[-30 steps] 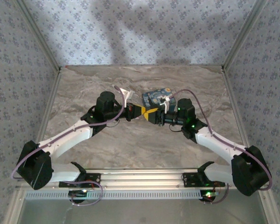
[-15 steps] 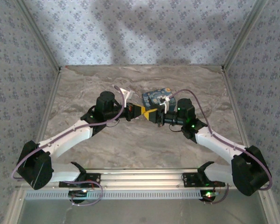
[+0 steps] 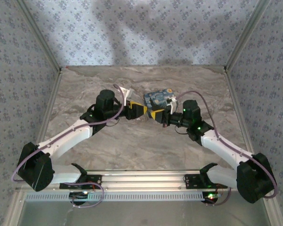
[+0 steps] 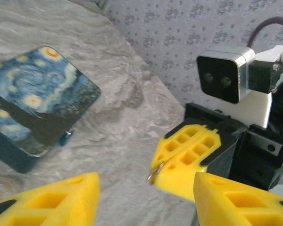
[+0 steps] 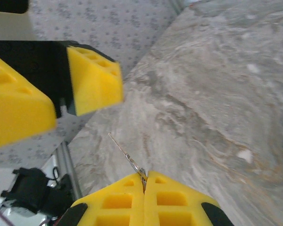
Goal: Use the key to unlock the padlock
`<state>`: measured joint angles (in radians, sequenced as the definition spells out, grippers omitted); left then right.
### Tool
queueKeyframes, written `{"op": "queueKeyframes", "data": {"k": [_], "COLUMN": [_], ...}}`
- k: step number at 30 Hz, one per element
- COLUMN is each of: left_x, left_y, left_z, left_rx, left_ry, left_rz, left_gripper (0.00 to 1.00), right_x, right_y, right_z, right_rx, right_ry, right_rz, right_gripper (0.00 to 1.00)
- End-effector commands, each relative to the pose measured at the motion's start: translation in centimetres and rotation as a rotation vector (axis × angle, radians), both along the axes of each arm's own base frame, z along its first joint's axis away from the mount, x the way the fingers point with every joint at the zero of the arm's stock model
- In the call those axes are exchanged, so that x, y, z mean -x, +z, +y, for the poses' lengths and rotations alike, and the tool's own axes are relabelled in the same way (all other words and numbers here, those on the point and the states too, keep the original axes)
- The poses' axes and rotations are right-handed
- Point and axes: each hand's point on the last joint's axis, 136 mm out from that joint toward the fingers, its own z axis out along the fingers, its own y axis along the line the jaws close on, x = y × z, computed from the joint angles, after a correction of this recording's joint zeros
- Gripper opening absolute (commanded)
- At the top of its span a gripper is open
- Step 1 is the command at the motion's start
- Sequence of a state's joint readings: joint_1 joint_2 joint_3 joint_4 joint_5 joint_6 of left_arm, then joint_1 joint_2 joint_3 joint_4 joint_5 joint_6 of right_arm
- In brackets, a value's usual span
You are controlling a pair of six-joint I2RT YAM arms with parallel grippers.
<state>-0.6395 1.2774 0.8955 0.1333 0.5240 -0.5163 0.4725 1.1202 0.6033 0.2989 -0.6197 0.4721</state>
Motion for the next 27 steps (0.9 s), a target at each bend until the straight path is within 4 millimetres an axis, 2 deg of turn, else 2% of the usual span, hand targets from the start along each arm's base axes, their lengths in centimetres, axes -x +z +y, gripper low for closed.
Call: {"op": "queueKeyframes", "data": {"k": [1,6,13,21,27], "left_x": [-1.4,-3.3,-6.2,-9.0,-10.3], "left_y": [0.1,-1.9,-4.1,-6.3,-8.3], "left_z": [0.4,-0.4,-2.7,-6.3,-8.0], "left_rx": [-0.044,-0.126,-0.211,-0.294,-0.373], "left_ry": [0.055,0.068,0.049,0.020,0.015], "left_rz": [-0.012,0.016,0.045,0.081,0.097], "left_gripper": [0.62,0.68,0.69,0.69,0.69], "right_x": [-0.7,-1.5,-0.9,0.9,2.0], "right_y": [-2.3,-4.6,-6.8,-9.5,-10.3], "right_z": [-3.0,-8.0,-13.4,-17.4,-19.6], "right_rx": [0.066,0.145,0.227,0.350,0.399], "right_ry": [-0.135,-0.330,-0.538,-0.708,-0.792], "right_rz": [0.080,0.163,0.252,0.363,0.414], "right_gripper": [0.00,0.00,0.00,0.00,0.00]}}
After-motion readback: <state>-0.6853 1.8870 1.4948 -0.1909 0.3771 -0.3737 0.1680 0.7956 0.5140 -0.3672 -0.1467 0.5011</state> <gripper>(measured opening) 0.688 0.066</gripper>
